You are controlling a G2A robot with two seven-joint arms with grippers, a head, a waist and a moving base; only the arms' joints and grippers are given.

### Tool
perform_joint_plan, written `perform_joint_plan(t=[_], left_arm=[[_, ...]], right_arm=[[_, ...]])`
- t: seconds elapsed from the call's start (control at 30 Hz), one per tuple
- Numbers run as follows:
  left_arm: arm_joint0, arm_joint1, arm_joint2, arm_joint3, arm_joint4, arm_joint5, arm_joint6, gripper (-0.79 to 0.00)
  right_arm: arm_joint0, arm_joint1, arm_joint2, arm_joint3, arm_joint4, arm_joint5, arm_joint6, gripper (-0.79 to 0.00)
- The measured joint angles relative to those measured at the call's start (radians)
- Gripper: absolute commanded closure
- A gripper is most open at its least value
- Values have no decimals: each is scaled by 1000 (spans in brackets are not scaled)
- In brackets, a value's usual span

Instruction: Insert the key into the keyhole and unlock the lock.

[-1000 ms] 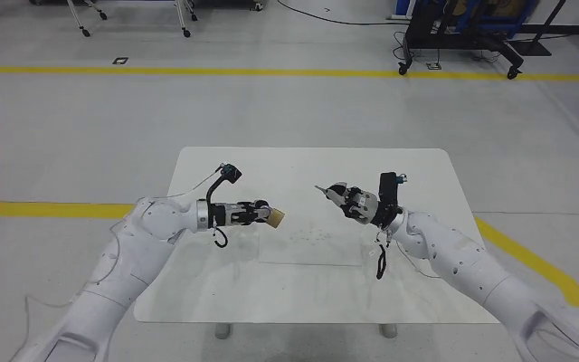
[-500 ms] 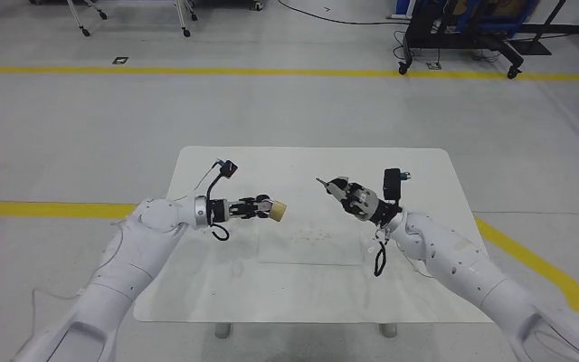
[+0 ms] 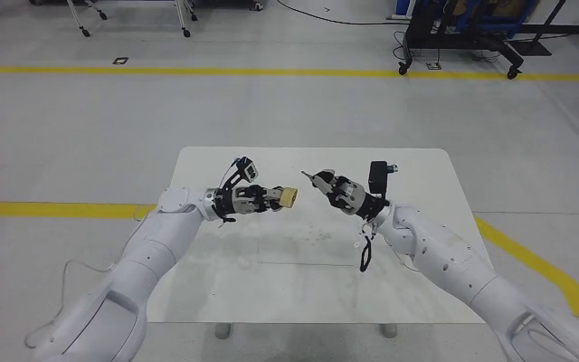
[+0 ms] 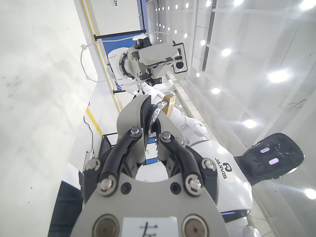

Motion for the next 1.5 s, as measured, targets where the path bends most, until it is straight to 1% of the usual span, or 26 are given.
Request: perform_joint_plan(t=[0.13, 0.27, 0.43, 0.53, 0.6, 0.73, 0.9, 1.0, 1.23, 1.3, 1.33, 1.4, 1.43, 1.5], left_arm=[[-11, -20, 6, 19, 36, 4, -4, 0], [-14, -32, 0, 31, 58, 5, -5, 0], [-17, -43, -16, 54, 70, 7, -7, 0], [-17, -48, -28, 75, 70, 6, -6, 0], [-17, -52, -35, 88, 67, 5, -5, 0], [-20, -60, -49, 116, 62, 15, -15, 0], [-26, -71, -66, 160, 47, 32, -32, 0], [-35, -74, -77, 173, 38, 40, -40, 0], [-34, -74, -77, 173, 39, 40, -39, 0], [-23, -74, -77, 159, 41, 58, -20, 0], [-12, -73, -81, 145, 41, 81, 7, 0], [1, -71, -92, 125, 33, 116, 42, 0], [10, -70, -102, 111, 14, 139, 51, 0], [23, -71, -117, 95, -16, 157, 67, 0]], right_arm=[[13, -21, 7, 12, 2, -5, 20, 0], [25, -40, 7, 22, -2, -22, 52, 0], [32, -58, 6, 32, -24, -98, 86, 0], [27, -64, 16, 34, -36, -147, 77, 0], [24, -66, 24, 37, -51, -176, 77, 0], [21, -65, 45, 34, -90, -213, 113, 0], [-10, -47, 115, 4, -99, -243, 100, 0], [-42, -40, 147, -23, -57, -245, 56, 0], [-42, -40, 147, -24, -58, -244, 56, 0], [-42, -40, 147, -24, -58, -244, 56, 0], [-44, -40, 150, -28, -64, -237, 64, 0], [-51, -37, 160, -67, -113, -180, 115, 0], [-66, -32, 171, -110, -149, -125, 155, 0], [-100, -22, 195, -159, -162, -75, 192, 0]])
